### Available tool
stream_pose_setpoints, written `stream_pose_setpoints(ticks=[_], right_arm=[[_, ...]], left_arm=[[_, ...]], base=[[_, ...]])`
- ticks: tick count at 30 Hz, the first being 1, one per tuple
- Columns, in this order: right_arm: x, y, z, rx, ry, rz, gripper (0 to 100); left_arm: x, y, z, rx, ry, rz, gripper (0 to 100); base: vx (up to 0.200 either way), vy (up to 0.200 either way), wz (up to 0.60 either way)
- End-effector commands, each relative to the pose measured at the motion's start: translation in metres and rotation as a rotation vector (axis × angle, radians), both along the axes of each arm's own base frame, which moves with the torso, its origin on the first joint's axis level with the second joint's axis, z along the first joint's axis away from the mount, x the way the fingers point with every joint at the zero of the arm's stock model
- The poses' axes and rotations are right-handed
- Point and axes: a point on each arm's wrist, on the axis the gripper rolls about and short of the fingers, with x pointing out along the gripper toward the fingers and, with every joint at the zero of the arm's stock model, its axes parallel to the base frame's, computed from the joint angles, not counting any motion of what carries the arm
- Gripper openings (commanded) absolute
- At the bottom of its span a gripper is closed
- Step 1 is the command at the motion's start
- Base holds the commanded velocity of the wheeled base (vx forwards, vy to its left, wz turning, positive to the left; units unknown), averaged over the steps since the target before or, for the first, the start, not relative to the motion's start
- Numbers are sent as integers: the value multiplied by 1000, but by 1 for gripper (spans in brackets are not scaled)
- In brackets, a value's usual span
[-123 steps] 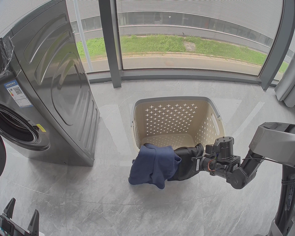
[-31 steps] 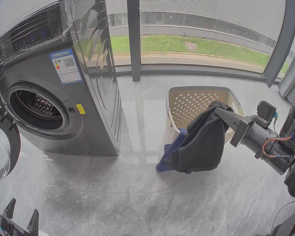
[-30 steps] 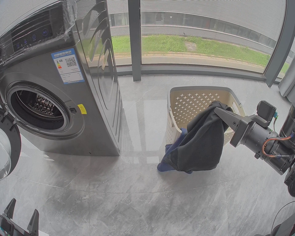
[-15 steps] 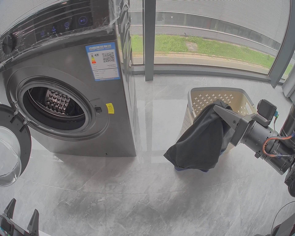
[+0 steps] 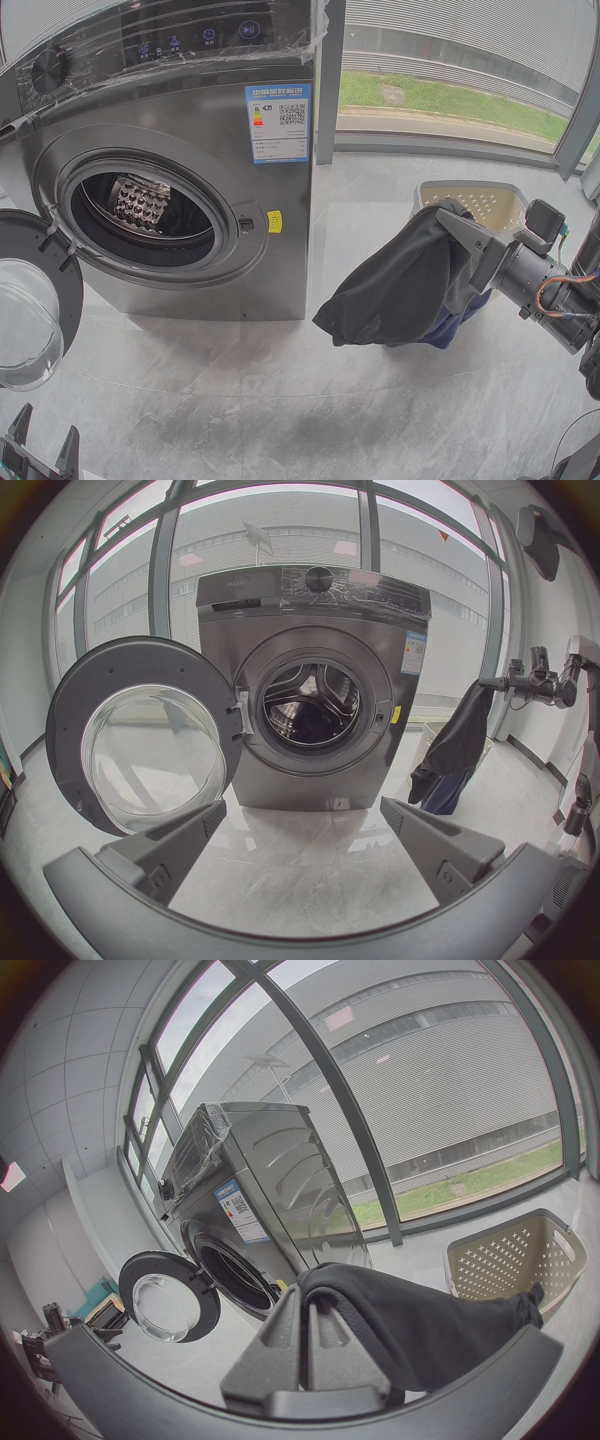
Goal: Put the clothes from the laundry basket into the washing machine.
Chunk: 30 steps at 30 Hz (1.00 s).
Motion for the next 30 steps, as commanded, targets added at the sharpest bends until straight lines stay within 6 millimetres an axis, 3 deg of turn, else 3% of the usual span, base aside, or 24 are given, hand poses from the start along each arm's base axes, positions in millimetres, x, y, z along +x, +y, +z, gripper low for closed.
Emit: stream_pose_setpoints(ticks=[1, 12, 18, 30], right_arm=[[0, 0, 0, -1, 1, 0, 0], [1, 1, -1, -3, 3, 3, 0], [1, 0, -1, -3, 4, 1, 0], [1, 0, -1, -2, 2, 1, 0]], left_arm=[[1, 0, -5, 0, 8, 0, 100], [1, 0, -5, -1, 8, 0, 100], [1, 0, -5, 0, 8, 0, 100], [1, 0, -5, 0, 8, 0, 100]], base=[[-200, 0, 0], [-200, 0, 0], [0, 0, 0], [0, 200, 0]])
